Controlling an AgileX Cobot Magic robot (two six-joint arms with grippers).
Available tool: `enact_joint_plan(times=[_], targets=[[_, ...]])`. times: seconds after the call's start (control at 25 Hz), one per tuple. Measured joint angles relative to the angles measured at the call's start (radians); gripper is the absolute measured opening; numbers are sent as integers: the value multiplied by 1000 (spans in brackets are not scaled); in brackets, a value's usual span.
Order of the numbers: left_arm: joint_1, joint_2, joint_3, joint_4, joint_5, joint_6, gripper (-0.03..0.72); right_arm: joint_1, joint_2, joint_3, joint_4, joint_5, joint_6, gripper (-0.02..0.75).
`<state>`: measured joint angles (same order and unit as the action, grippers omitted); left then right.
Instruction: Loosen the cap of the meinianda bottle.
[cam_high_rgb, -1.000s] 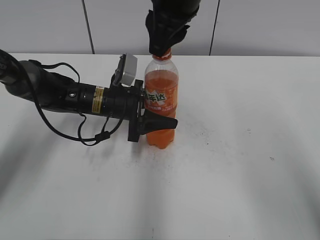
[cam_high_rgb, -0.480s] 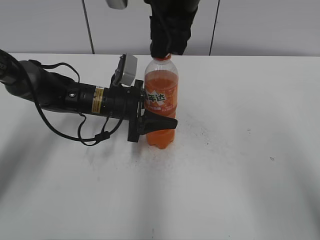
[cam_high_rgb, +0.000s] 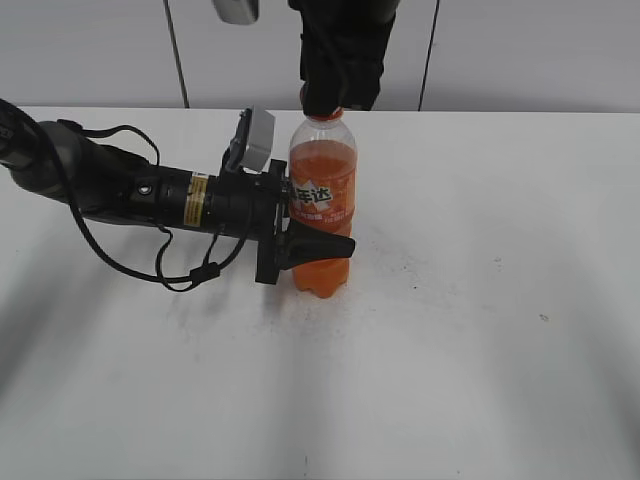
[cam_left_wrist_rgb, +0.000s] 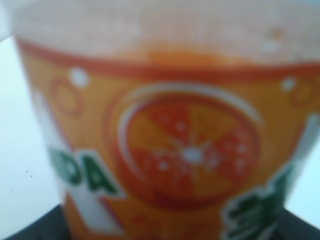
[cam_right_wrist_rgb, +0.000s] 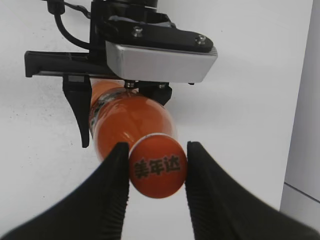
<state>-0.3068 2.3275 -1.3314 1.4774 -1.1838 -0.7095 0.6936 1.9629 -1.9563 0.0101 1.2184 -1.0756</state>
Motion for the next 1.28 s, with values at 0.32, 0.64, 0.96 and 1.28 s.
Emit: enact_joint_plan(times=[0.32,0.64,0.96,1.28], targets=[[0,0,0,-1,0,-1,409,0,0,-3,-1,1,0,263],[0,0,0,-2,0,-1,409,0,-14,-3,2,2,0,263],[0,0,0,-2,0,-1,409,0,-33,-40,-10,2,116,263],[0,0,0,-1,0,-1,409,-49,-38,-86,-64,2,525,263]])
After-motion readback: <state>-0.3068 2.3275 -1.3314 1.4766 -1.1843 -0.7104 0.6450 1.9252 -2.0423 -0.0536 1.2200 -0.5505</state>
